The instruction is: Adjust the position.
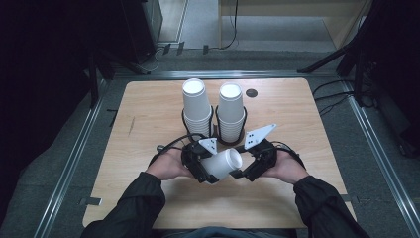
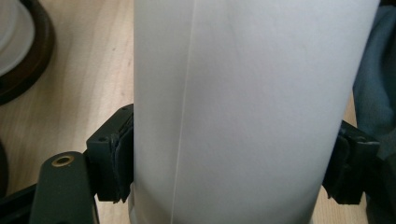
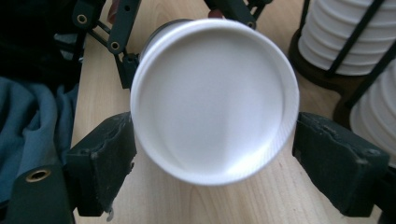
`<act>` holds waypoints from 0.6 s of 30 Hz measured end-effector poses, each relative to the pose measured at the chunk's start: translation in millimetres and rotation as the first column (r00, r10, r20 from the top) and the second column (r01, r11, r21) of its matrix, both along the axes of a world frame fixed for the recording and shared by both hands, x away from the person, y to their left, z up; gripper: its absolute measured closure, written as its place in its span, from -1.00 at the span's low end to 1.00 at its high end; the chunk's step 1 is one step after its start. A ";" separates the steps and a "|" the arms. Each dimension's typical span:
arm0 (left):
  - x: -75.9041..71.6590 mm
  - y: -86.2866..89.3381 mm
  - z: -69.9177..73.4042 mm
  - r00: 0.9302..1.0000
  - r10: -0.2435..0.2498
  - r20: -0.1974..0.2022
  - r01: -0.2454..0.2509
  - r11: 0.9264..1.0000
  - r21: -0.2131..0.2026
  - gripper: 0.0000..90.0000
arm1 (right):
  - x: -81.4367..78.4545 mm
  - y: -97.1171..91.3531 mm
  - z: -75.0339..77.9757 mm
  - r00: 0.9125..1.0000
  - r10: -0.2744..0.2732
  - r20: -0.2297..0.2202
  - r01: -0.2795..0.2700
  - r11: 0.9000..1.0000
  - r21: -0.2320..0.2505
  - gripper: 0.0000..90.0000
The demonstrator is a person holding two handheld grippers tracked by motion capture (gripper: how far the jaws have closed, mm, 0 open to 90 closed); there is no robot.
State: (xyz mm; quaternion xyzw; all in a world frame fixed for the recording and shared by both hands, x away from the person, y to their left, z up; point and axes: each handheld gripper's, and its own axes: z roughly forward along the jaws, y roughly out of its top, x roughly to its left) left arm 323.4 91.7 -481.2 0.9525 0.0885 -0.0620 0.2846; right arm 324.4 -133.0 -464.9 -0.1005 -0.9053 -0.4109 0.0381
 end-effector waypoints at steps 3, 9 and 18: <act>-3.3 -4.1 -1.5 0.999 -0.032 -0.006 0.032 0.999 0.009 -0.56 | -4.0 3.5 -0.5 0.999 0.034 0.006 -0.034 0.999 -0.017 -0.70; -5.1 -9.4 -4.5 0.999 -0.051 -0.017 0.051 0.999 0.019 -0.59 | -7.8 12.0 -2.0 0.997 0.080 0.002 -0.079 0.996 -0.040 -0.49; -6.0 -9.7 -5.8 0.997 -0.010 -0.083 0.011 1.000 0.012 -0.81 | -6.2 8.0 -1.2 0.994 0.101 -0.043 -0.103 0.994 -0.032 -0.46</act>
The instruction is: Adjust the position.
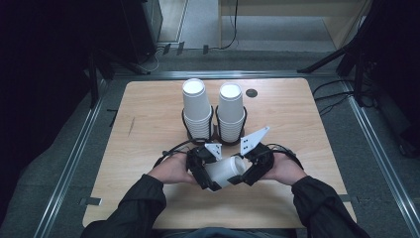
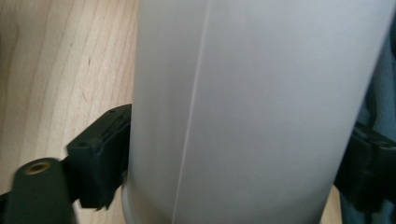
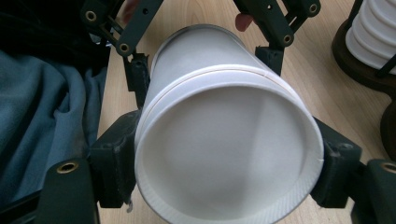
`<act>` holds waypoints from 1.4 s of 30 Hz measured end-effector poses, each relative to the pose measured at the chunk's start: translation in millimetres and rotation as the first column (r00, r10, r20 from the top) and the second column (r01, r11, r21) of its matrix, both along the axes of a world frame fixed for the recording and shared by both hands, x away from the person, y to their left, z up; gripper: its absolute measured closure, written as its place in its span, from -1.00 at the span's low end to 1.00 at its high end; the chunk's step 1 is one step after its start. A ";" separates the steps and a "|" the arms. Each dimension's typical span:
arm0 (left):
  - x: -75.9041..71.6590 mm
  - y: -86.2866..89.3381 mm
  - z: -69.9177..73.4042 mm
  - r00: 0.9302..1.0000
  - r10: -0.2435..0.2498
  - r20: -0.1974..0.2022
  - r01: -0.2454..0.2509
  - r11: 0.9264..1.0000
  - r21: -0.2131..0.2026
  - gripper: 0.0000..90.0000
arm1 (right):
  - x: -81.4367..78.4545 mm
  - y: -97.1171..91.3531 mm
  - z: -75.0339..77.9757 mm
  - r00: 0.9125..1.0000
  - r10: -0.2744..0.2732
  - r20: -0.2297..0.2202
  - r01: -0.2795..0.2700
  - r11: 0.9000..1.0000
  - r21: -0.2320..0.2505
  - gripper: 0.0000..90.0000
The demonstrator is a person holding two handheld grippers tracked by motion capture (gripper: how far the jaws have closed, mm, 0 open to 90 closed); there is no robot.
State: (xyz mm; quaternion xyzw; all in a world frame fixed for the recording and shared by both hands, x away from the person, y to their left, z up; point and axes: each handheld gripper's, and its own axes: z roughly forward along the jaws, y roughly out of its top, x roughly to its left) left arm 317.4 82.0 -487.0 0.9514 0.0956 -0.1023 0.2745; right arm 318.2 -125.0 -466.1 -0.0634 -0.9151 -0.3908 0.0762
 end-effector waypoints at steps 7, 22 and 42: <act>2.4 7.2 4.5 0.999 0.044 0.031 -0.043 0.998 -0.039 -0.97 | 2.9 -8.2 -1.3 1.000 -0.012 -0.009 0.012 1.000 0.008 -0.47; 10.5 35.6 18.2 0.984 0.166 0.071 -0.151 0.972 -0.181 -0.99 | 10.3 -30.6 5.5 0.992 -0.122 -0.012 0.123 0.991 0.055 -0.47; 11.7 38.3 14.3 0.976 0.212 0.055 -0.186 0.934 -0.304 -0.99 | 11.8 -43.9 25.0 0.983 -0.185 -0.011 0.183 0.961 0.205 -0.47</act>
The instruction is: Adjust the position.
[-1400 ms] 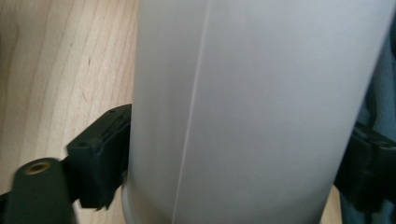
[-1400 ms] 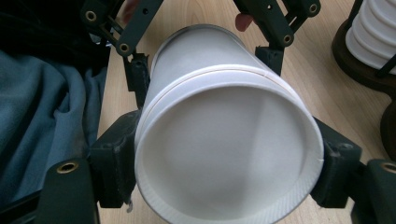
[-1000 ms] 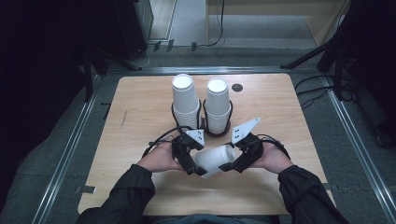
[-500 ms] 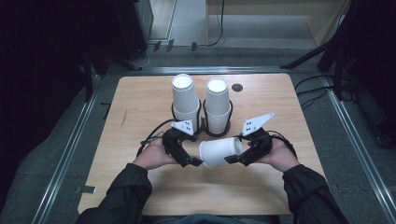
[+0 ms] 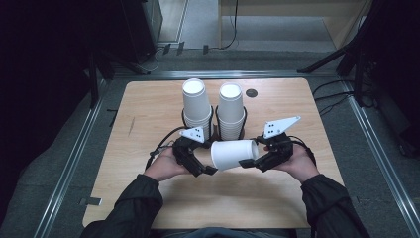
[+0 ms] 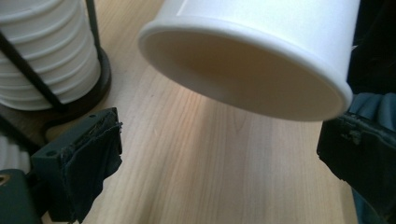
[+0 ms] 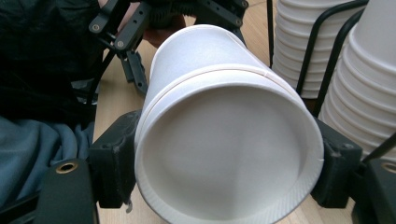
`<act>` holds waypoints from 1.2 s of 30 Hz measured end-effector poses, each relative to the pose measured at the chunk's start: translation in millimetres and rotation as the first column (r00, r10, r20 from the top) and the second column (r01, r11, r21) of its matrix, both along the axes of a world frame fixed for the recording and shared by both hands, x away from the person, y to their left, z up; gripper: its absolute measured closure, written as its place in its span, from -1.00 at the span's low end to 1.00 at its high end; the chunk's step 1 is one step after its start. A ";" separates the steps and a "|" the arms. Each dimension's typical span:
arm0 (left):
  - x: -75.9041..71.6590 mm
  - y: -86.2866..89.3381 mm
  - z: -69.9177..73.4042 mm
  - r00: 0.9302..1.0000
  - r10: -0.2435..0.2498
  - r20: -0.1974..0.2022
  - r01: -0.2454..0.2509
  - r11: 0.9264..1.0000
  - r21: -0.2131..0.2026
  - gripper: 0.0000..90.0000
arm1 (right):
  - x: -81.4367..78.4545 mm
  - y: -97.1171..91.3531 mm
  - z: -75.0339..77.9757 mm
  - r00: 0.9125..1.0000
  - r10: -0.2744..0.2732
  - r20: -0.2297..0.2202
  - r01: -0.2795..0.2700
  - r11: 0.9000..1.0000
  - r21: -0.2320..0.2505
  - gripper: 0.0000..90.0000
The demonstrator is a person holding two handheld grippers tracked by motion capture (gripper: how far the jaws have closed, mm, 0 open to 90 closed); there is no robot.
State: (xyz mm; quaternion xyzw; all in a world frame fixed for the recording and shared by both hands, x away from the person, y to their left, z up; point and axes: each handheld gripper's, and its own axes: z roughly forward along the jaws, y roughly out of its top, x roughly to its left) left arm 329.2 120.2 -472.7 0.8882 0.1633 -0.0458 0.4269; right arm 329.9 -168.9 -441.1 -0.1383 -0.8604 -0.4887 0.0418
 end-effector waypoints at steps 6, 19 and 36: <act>-2.9 -8.2 -1.0 1.000 -0.026 -0.004 0.026 0.999 -0.032 -0.99 | -1.2 6.0 1.8 1.000 0.026 -0.013 -0.025 0.999 0.038 -0.47; -7.0 -8.0 5.4 0.999 -0.045 0.030 0.048 0.994 -0.094 -0.74 | -3.0 15.0 0.3 0.998 0.057 -0.021 -0.056 0.996 0.074 -0.45; -3.8 6.5 11.5 0.998 -0.056 -0.001 0.056 0.998 -0.027 -0.67 | -4.1 9.6 -4.7 0.999 0.032 -0.021 -0.033 0.999 -0.009 -0.67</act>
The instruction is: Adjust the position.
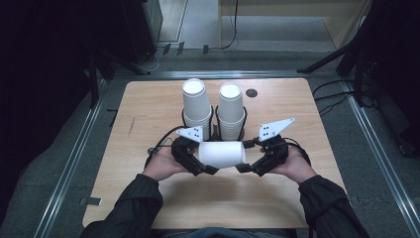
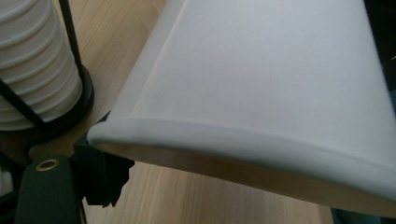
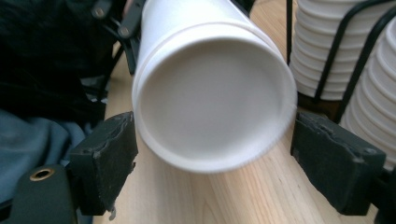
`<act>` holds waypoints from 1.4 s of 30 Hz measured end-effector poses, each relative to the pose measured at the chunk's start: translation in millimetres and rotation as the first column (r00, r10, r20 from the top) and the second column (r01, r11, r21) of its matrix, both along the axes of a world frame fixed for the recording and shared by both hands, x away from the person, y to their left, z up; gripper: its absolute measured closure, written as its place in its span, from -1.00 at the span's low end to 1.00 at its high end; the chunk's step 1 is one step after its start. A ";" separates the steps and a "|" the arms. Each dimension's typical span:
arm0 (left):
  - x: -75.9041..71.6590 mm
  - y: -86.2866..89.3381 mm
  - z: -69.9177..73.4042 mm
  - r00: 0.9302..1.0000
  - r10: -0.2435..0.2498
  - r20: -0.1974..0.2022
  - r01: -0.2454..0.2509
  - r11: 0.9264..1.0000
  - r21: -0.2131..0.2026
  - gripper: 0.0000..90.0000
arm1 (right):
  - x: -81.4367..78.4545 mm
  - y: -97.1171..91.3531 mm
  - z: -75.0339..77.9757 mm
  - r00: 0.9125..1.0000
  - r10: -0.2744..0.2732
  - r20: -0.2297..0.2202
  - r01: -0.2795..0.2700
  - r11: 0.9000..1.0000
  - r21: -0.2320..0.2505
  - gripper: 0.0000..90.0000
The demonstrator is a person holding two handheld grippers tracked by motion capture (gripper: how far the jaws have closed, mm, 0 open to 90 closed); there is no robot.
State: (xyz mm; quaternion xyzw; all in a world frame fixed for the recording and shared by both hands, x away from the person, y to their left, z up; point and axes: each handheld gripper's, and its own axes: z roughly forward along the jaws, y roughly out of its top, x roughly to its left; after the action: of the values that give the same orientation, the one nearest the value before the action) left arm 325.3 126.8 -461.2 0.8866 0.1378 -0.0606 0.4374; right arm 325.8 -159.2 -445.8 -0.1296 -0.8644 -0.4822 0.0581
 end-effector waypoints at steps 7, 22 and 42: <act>1.6 7.0 3.7 1.000 0.027 0.014 -0.028 0.998 0.047 -0.67 | 0.5 -1.3 -4.5 1.000 -0.021 0.022 0.022 0.998 -0.060 -0.66; 4.4 8.9 4.7 0.998 0.050 0.045 -0.059 0.976 0.211 -0.67 | 1.2 1.6 -10.9 0.998 -0.034 0.045 0.040 0.991 -0.131 -0.65; 3.9 -23.0 -11.2 0.999 0.013 -0.030 -0.002 0.938 0.347 -0.67 | -3.4 21.3 -16.8 0.995 0.020 0.098 0.000 0.979 -0.202 -0.65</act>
State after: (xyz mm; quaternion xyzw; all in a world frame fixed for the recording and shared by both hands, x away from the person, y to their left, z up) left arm 329.2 103.8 -472.5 0.9482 0.1567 -0.0476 0.2721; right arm 322.5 -137.9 -462.6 -0.1064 -0.9113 -0.3978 0.0040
